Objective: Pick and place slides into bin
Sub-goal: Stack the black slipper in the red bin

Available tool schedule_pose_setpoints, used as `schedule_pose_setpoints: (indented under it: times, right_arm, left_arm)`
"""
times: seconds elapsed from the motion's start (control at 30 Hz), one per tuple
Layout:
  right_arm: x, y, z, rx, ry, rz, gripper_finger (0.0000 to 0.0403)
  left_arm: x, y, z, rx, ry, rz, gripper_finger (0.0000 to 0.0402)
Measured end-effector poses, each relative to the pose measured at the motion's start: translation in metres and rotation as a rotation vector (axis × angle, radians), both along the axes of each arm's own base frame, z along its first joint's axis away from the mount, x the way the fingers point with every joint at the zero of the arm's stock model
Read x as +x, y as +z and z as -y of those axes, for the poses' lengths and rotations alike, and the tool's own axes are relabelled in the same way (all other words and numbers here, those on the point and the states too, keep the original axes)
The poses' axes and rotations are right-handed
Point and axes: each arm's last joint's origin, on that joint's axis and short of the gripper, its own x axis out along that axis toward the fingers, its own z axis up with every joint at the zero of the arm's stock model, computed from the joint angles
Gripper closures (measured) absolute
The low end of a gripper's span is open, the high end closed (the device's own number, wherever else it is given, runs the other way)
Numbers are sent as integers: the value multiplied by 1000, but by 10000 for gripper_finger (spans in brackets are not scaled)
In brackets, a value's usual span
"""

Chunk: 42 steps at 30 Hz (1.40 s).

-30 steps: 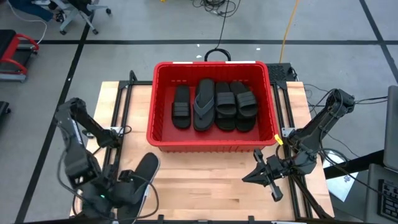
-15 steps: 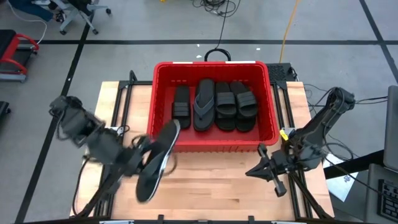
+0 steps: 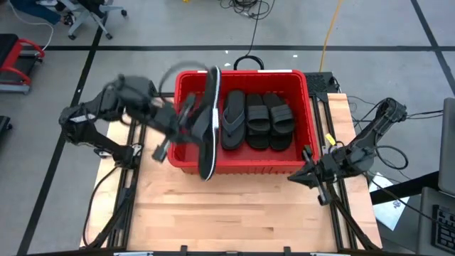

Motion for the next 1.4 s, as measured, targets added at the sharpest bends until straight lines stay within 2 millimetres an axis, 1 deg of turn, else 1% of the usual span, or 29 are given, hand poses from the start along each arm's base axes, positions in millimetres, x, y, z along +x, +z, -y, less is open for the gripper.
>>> schedule_pose_setpoints:
  times: [0.07, 0.13, 0.23, 0.3, 0.4, 0.5, 0.6, 0.67, 0.77, 0.9, 0.97, 1.03, 1.13, 1.2, 1.3, 1.4]
  right_arm:
    - [-6, -8, 7, 42, 3, 5, 403]
    - [-11, -16, 12, 81, 5, 41, 403]
    - [-15, -28, 16, 89, -17, 75, 403]
    - [-16, -33, 19, 90, -74, 60, 403]
    - [-16, -35, 22, 107, -159, 45, 403]
    - [-18, -30, 23, 134, -151, 84, 403]
    - [-21, -26, 23, 190, -110, 105, 403]
    - [-23, -27, 22, 206, -81, 95, 403]
    - [-26, -28, 20, 190, -60, 85, 403]
    - [-31, -30, 22, 80, -54, 72, 403]
    - [-35, -30, 25, 58, -50, 70, 403]
    - [-39, -31, 28, 24, -47, 52, 403]
    - [-44, -35, 34, 19, -56, 8, 403]
    - [-47, -37, 37, 26, -59, -20, 403]
    - [-50, -39, 41, 30, -57, -37, 403]
    - [-50, -41, 42, -3, -68, -50, 403]
  left_arm:
    - [1, 4, -15, -5, -21, 48, 401]
    - [7, 1, -33, -17, -50, 39, 401]
    - [19, -11, -63, -64, -93, -30, 401]
    - [28, -20, -83, -116, -104, -79, 401]
    - [42, -38, -108, -206, -57, -186, 401]
    - [52, -57, -128, -279, 1, -296, 401]
    - [54, -70, -143, -333, 69, -386, 401]
    - [55, -80, -152, -409, 112, -468, 401]
    - [59, -102, -160, -476, 195, -632, 401]
    - [57, -126, -159, -451, 330, -852, 401]
    - [58, -137, -161, -429, 372, -937, 401]
    - [62, -145, -163, -376, 371, -966, 401]
    - [68, -150, -167, -329, 340, -938, 401]
    - [72, -156, -173, -350, 353, -950, 401]
    - [80, -171, -182, -375, 378, -1000, 401]
    - [84, -180, -186, -432, 420, -1047, 401]
